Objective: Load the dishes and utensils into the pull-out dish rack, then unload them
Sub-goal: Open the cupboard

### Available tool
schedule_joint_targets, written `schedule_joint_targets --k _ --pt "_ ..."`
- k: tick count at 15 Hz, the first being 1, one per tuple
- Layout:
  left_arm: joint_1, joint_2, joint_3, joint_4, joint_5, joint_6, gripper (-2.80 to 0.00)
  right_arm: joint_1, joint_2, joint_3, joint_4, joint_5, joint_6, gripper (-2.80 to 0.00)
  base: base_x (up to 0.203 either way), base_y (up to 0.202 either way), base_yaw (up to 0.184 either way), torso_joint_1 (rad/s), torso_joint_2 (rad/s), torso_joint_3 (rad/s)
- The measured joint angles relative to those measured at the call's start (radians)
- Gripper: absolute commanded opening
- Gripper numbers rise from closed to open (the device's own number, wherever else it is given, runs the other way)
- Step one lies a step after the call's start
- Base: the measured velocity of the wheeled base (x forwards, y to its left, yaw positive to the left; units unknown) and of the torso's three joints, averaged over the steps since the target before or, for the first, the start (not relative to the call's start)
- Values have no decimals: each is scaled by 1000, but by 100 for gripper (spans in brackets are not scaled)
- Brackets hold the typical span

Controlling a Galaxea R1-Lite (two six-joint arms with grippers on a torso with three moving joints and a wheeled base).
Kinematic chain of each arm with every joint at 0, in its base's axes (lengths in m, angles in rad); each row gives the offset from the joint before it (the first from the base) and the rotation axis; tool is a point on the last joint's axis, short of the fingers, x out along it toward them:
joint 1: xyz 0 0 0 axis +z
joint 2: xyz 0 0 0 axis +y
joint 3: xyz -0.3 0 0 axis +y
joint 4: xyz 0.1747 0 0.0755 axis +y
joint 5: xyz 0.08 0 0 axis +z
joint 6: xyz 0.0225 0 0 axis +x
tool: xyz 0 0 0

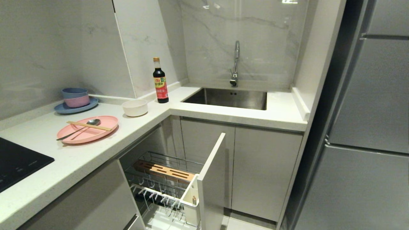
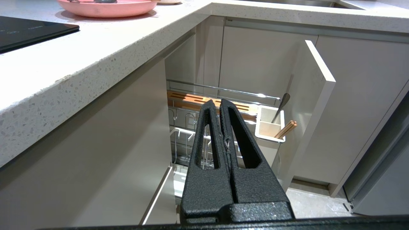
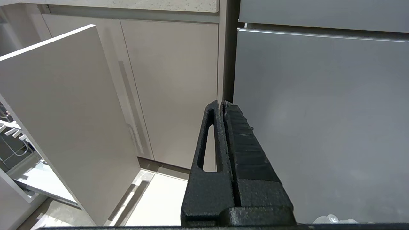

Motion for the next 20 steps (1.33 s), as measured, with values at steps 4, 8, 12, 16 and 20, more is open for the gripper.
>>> schedule_joint_targets --k 4,8,12,16,20 --pt "0 0 0 0 0 0 -280 0 0 0 0 0 0 -280 0 0 0 0 0 0" --pt "0 0 0 0 0 0 -280 0 0 0 0 0 0 -280 0 0 0 0 0 0" --pt "0 0 0 0 0 5 -280 0 0 0 0 0 0 -280 0 0 0 0 0 0" --pt "0 0 0 0 0 2 -280 0 0 0 0 0 0 -280 0 0 0 0 0 0" --pt "0 0 0 0 0 5 -280 0 0 0 0 0 0 -280 0 0 0 0 0 0"
